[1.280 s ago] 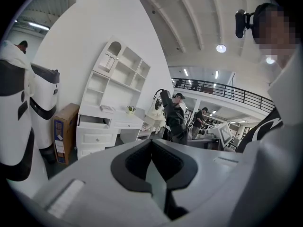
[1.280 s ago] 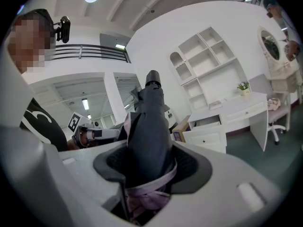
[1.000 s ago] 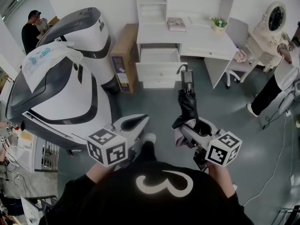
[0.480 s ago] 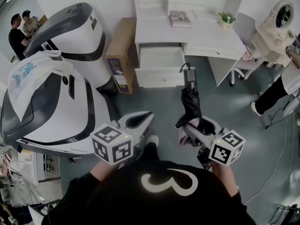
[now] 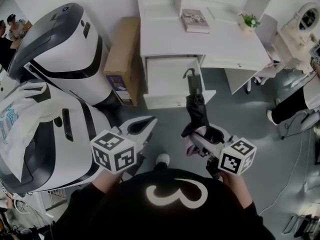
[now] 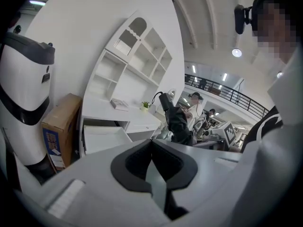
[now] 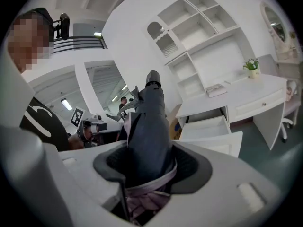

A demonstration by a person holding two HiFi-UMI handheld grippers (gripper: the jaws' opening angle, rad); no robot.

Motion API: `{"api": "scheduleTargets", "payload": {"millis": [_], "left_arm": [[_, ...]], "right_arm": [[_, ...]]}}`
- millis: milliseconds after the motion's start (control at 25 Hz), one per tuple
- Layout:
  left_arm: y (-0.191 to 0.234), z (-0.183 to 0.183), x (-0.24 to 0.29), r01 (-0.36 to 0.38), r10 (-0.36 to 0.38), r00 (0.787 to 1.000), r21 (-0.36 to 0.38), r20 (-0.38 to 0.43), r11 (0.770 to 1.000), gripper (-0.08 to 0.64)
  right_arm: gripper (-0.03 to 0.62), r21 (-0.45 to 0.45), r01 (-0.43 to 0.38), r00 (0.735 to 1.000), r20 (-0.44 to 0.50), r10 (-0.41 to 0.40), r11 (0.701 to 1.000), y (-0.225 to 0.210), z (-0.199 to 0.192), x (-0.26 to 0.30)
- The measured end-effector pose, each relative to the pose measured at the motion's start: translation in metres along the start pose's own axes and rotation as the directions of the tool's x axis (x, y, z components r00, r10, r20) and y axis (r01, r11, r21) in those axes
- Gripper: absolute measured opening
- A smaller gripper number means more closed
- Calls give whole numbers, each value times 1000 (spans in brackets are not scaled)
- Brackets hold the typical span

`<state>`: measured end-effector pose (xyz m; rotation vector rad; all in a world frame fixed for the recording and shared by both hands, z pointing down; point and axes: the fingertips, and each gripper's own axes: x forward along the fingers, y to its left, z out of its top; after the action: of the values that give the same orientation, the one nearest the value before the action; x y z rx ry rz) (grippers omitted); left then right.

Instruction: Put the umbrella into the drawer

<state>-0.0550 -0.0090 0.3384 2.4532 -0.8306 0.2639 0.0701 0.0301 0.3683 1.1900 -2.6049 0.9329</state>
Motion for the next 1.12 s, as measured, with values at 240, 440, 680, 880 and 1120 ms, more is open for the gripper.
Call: {"api": "scheduleTargets", "payload": {"millis": [240, 440, 680, 880, 1120], "left_arm": [[48, 18, 22, 20, -20, 1000, -5, -12, 1000, 9], [66, 32, 31, 22, -22, 1000, 8, -5, 1000, 9], [88, 38, 44, 6, -6, 1000, -24, 1, 1000, 9], [115, 53, 60, -28, 29, 1000, -28, 7, 999, 9], [147, 71, 83, -77, 77, 997, -12, -9, 997, 9]], "right_arm": [[235, -21, 5, 999, -31, -6, 1000, -12, 22, 48], [235, -15, 25, 999, -45, -26, 1000, -29, 29, 64], [235, -7, 29, 996, -83, -30, 1000, -51, 39, 85], [235, -1, 15, 992, -125, -15, 1000, -73, 50, 112], [235, -47, -8, 984, -177, 0, 999, -106, 70, 149]]}}
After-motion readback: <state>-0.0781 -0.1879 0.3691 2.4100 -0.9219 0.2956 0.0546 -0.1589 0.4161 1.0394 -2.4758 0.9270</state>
